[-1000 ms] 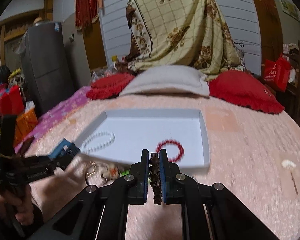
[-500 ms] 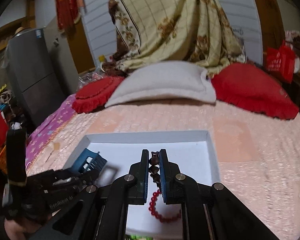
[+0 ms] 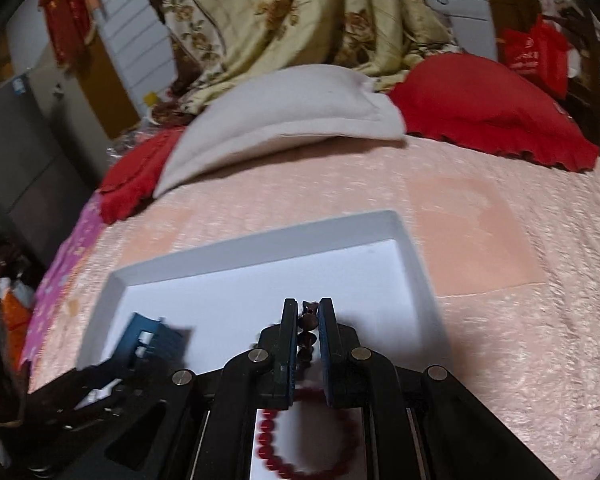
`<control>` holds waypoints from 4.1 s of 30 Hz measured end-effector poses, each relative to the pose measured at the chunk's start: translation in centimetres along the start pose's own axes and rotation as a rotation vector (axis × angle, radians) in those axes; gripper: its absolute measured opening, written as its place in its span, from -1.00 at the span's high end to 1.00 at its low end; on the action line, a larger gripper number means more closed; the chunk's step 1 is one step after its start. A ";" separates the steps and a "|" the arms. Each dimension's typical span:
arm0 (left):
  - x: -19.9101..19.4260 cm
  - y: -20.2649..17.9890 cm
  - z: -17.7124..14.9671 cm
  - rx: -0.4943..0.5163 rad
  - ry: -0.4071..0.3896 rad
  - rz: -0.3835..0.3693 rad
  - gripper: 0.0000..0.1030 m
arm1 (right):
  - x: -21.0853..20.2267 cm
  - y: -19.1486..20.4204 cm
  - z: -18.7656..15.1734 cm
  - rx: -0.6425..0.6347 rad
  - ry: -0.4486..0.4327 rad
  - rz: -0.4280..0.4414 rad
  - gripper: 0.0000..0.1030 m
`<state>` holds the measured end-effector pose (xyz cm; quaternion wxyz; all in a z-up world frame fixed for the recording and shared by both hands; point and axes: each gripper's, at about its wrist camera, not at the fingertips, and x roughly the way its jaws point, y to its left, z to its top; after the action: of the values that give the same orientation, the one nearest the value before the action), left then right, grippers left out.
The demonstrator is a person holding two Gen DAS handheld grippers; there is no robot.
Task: Organize jewelry
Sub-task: 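Lower the clip and brown bracelet into the white box and open both tools, then withdraw both open tools from the white box, then grasp the black cord with the left tool while the right tool grasps the grey braided bangle, then lift the black cord and grey bangle with both tools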
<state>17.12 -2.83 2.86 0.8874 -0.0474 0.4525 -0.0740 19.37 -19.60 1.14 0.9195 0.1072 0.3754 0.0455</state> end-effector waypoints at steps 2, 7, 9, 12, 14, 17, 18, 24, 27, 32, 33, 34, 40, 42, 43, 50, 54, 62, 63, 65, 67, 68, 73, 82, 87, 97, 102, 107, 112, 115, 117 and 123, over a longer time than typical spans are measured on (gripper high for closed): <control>0.1 0.1 0.1 -0.008 -0.003 0.002 0.12 | 0.1 -0.5 0.0 0.004 -0.004 -0.012 0.82; 0.4 1.0 0.4 -0.035 0.002 -0.010 0.12 | 0.4 -1.6 -0.2 0.030 0.004 -0.016 0.81; 0.2 1.0 0.4 -0.039 0.003 -0.040 0.09 | 0.3 -1.9 -0.2 0.047 0.006 0.018 0.65; -0.4 0.8 0.5 -0.034 -0.015 -0.055 -0.04 | -0.5 -1.8 -0.2 0.047 -0.027 0.040 0.22; -1.0 1.0 0.7 -0.040 -0.034 -0.064 -0.10 | -1.0 -1.5 -0.2 0.033 -0.041 0.049 0.22; -1.8 1.6 0.8 -0.049 -0.053 -0.072 -0.10 | -1.8 -1.1 -0.3 0.013 -0.056 0.054 0.22; -2.0 2.0 0.9 -0.054 -0.059 -0.067 -0.10 | -2.0 -1.0 -0.4 0.004 -0.058 0.054 0.22; -3.7 4.5 0.7 -0.091 -0.089 -0.043 -0.10 | -4.1 -0.2 -1.8 -0.069 -0.062 0.039 0.22; -5.3 5.5 0.0 -0.089 -0.115 -0.038 -0.10 | -5.9 0.2 -3.1 -0.103 -0.072 0.057 0.22; -8.6 6.9 -2.6 -0.059 -0.152 -0.046 -0.10 | -9.5 0.3 -6.4 -0.147 -0.101 0.064 0.22; -9.2 7.1 -3.2 -0.049 -0.155 -0.049 -0.10 | -10.0 0.2 -7.0 -0.150 -0.101 0.065 0.22; -9.8 7.3 -3.9 -0.037 -0.159 -0.050 -0.10 | -10.6 0.0 -7.8 -0.154 -0.100 0.063 0.22; -11.6 8.1 -9.0 -0.039 -0.111 -0.053 -0.10 | -13.3 -1.8 -12.1 -0.157 -0.071 0.033 0.22; -11.5 7.4 -10.5 -0.012 -0.080 -0.060 -0.10 | -13.3 -2.3 -13.5 -0.181 -0.035 0.001 0.21; -11.4 6.8 -11.1 0.008 -0.070 -0.058 -0.10 | -13.1 -2.5 -13.9 -0.192 -0.018 -0.016 0.21; -10.0 3.9 -13.0 0.073 -0.006 -0.086 -0.09 | -12.2 -4.7 -14.2 -0.151 0.007 -0.035 0.21; -9.4 3.3 -13.3 0.061 0.025 -0.134 -0.05 | -11.5 -4.7 -13.9 -0.133 0.021 -0.040 0.21; -8.1 3.1 -12.4 0.006 0.036 -0.176 0.26 | -11.3 -3.5 -13.8 -0.159 0.024 -0.030 0.21; -7.9 3.2 -12.3 -0.002 0.035 -0.169 0.36 | -11.3 -3.5 -13.8 -0.159 0.024 -0.029 0.21; -7.8 3.4 -12.2 -0.018 0.029 -0.176 0.37 | -11.4 -3.5 -13.8 -0.158 0.023 -0.025 0.21; -7.6 3.4 -12.0 -0.024 0.024 -0.178 0.38 | -11.4 -3.4 -13.8 -0.160 0.023 -0.026 0.21; -7.6 3.4 -12.0 -0.023 0.021 -0.176 0.38 | -11.4 -3.4 -13.8 -0.161 0.023 -0.025 0.21; -7.4 3.2 -12.0 -0.002 0.012 -0.147 0.83 | -11.4 -3.4 -13.8 -0.159 0.023 -0.028 0.21; -9.7 3.7 -12.6 0.006 -0.035 -0.166 0.97 | -11.4 -3.5 -14.0 -0.160 0.033 -0.005 0.21; -11.1 4.4 -11.9 -0.017 -0.093 -0.183 0.97 | -11.1 -3.3 -14.1 -0.157 0.039 0.032 0.21; -12.4 5.1 -11.1 -0.048 -0.150 -0.189 0.97 | -9.1 -0.4 -13.5 -0.262 0.016 0.085 0.22; -13.1 5.9 -10.7 -0.070 -0.180 -0.197 0.97 | -7.3 0.1 -13.8 -0.297 0.091 0.083 0.76; -13.2 6.6 -10.4 -0.097 -0.184 -0.202 0.97 | -7.4 0.3 -14.1 -0.320 0.090 0.044 0.87; -13.0 6.3 -10.3 -0.095 -0.175 -0.200 0.97 | -9.4 0.7 -14.6 -0.317 0.049 0.072 0.88; -12.6 6.0 -10.4 -0.086 -0.163 -0.182 0.97 | -10.4 0.7 -14.7 -0.295 0.032 0.103 0.88; -12.4 5.9 -10.5 -0.082 -0.162 -0.164 0.97 | -10.6 0.7 -14.9 -0.293 0.032 0.114 0.88; -11.8 5.8 -10.7 -0.072 -0.153 -0.098 0.97 | -11.2 1.3 -15.0 -0.295 0.025 0.150 0.88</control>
<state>2.17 4.79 5.09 0.9125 -0.1067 0.3828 -0.0972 0.80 -17.72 -1.36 0.9146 -0.0020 0.3669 0.1698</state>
